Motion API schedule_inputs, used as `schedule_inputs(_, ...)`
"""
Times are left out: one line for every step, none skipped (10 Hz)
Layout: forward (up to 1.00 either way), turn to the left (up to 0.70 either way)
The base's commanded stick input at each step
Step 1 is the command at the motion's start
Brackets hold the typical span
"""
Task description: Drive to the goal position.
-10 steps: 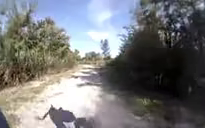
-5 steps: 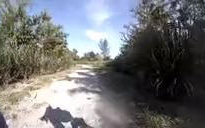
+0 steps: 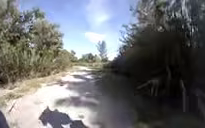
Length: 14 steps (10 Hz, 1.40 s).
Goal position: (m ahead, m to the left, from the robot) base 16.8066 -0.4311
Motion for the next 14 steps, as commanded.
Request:
schedule_inputs(1.0,0.0)
schedule_inputs(1.0,0.0)
schedule_inputs(1.0,0.0)
schedule_inputs(1.0,0.0)
schedule_inputs(1.0,0.09)
schedule_inputs(1.0,0.24)
schedule_inputs(1.0,0.27)
schedule_inputs(1.0,0.17)
schedule_inputs(1.0,0.0)
schedule_inputs(1.0,0.0)
schedule_inputs(1.0,0.0)
schedule_inputs(1.0,0.0)
schedule_inputs(1.0,0.13)
schedule_inputs(1.0,0.27)
